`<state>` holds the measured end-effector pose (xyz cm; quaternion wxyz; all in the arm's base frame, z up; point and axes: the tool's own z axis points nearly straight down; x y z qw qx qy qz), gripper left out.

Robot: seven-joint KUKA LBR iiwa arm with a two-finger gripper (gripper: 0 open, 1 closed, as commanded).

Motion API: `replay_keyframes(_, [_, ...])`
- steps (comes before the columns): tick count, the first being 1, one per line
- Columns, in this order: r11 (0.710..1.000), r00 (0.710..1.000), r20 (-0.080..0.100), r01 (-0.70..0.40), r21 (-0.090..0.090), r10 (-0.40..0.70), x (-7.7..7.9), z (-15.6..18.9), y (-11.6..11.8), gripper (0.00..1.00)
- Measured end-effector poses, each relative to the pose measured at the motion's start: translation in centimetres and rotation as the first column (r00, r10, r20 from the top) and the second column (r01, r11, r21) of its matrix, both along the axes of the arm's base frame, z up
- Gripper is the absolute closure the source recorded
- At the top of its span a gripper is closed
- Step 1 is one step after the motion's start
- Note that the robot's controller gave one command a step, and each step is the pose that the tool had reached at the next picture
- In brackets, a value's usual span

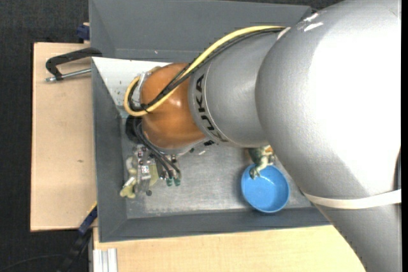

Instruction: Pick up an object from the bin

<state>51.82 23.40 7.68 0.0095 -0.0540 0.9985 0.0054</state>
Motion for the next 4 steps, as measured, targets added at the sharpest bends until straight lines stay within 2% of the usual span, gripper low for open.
replay_keyframes(1, [1.0,1.0,-0.013,-0.001,-0.006,0.001,-0.4,-0.4,-0.2,0.0])
replay_keyframes(2, [1.0,1.0,-0.002,0.001,-0.001,-0.001,0.0,-0.1,-0.1,1.0])
replay_keyframes(3, [1.0,1.0,-0.004,0.028,-0.005,-0.028,2.7,9.7,-1.7,1.0])
replay_keyframes(4, [0.999,0.999,-0.004,0.032,-0.005,-0.032,4.4,17.4,-2.0,1.0])
